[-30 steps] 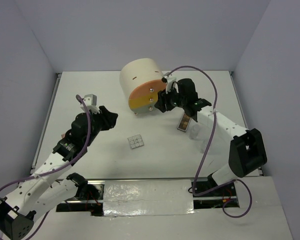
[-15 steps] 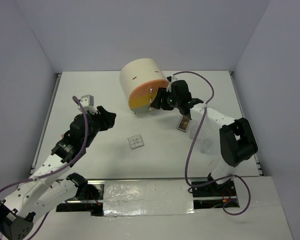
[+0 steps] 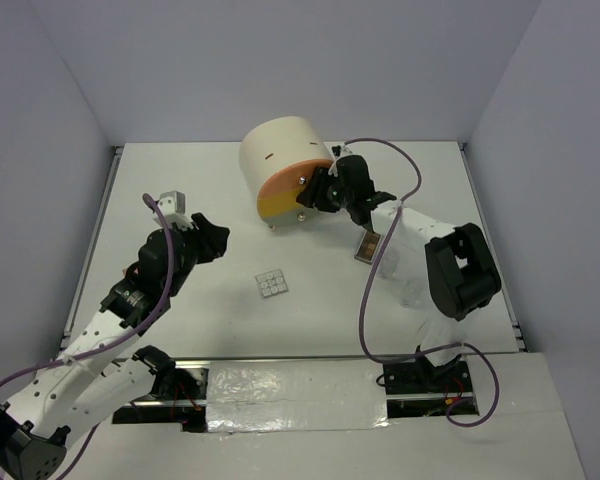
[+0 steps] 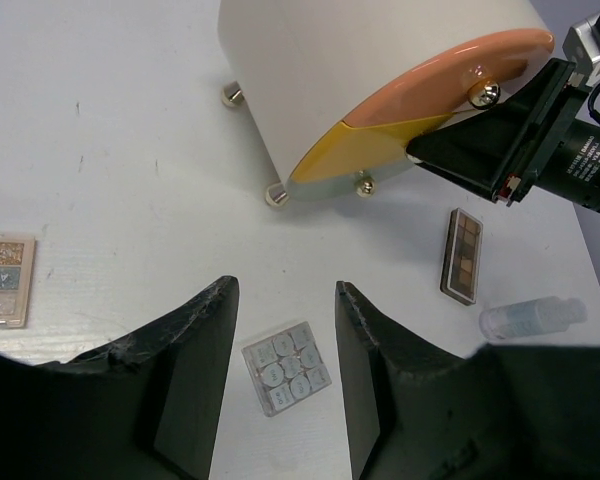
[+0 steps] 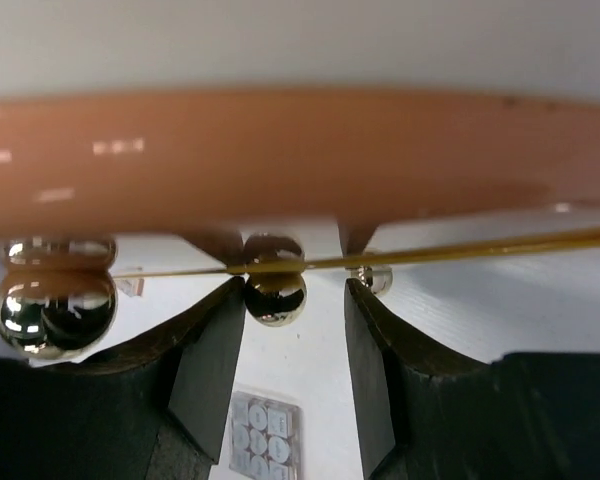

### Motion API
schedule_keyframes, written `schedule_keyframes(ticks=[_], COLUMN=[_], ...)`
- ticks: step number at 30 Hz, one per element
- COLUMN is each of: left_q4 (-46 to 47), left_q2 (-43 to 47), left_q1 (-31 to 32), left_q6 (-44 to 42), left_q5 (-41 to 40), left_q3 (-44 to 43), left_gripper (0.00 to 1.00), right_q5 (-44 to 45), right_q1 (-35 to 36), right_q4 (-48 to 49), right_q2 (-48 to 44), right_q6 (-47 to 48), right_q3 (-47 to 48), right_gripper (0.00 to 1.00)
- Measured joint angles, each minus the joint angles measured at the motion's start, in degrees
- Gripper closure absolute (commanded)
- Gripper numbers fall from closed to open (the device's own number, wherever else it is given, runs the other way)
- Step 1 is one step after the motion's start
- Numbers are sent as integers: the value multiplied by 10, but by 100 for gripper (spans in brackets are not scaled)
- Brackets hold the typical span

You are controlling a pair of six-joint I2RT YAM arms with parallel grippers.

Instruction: Organize the makeup

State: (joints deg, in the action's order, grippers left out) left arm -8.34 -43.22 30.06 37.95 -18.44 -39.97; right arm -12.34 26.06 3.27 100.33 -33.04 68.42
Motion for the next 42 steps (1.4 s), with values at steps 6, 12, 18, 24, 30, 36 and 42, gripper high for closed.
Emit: schedule_keyframes(ticks=[6, 12, 18, 24, 30, 36, 42], left_q4=[-5, -7, -7, -15, -33, -56, -87], left_q2=[1, 2, 6, 6, -1, -32, -77], left_q1=[0, 0, 0, 0, -7, -42, -104], left_q6=[0, 0, 1, 17, 31, 28, 10], left_q5=[-4, -7, -10, -21, -30, -22, 6], left_q3=[0, 0, 1, 19, 25, 22, 10], left_gripper=[44, 44, 39, 25, 17, 13, 8], right_q5=[4, 7, 5, -12, -23, -31, -42], right_q1=[4, 8, 7, 4, 4, 3, 3], right_q4=[4, 6, 16, 25, 9, 0, 6], right_q2=[16, 20, 14, -72, -163, -200, -210], right_q6=[-6, -8, -5, 3, 5, -5, -15], right_q3=[19, 26, 13, -85, -165, -203, -225], right_gripper=[55, 75, 79, 78, 73, 67, 22])
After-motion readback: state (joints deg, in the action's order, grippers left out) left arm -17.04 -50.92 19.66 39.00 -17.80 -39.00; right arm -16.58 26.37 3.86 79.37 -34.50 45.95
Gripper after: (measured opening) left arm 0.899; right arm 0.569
